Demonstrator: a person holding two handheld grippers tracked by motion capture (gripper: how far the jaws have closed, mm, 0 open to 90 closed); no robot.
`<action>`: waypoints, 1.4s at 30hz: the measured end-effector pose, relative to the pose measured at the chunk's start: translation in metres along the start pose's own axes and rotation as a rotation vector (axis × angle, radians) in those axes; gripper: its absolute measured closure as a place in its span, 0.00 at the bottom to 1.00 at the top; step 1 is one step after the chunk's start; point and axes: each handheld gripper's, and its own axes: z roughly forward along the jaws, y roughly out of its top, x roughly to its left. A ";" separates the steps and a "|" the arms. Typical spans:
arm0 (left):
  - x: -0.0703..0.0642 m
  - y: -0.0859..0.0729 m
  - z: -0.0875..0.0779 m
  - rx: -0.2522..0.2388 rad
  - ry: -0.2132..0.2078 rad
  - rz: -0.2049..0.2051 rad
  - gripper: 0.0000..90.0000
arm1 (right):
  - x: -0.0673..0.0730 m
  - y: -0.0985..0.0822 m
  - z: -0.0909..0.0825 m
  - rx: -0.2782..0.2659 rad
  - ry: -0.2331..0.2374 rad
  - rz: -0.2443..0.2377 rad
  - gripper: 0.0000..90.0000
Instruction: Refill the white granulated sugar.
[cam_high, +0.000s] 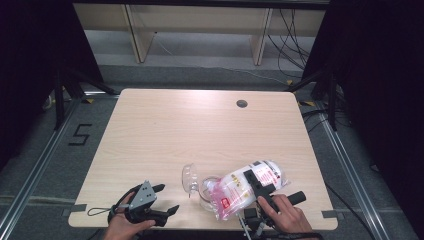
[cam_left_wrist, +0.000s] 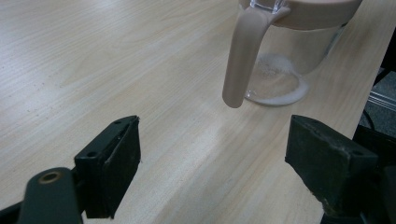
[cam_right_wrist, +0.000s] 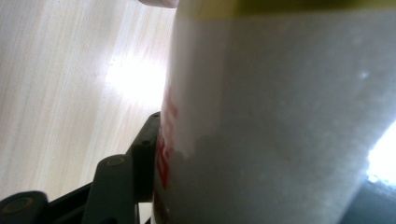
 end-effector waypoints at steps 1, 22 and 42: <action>0.000 0.000 0.000 -0.002 -0.003 0.000 0.20 | -0.001 0.000 0.000 0.002 -0.001 -0.009 0.50; 0.000 0.000 0.000 0.001 -0.001 0.009 0.20 | -0.002 -0.002 -0.002 0.005 -0.023 -0.072 0.51; 0.000 -0.001 0.001 0.000 -0.001 0.007 0.20 | -0.002 -0.001 -0.002 0.004 -0.011 -0.102 0.52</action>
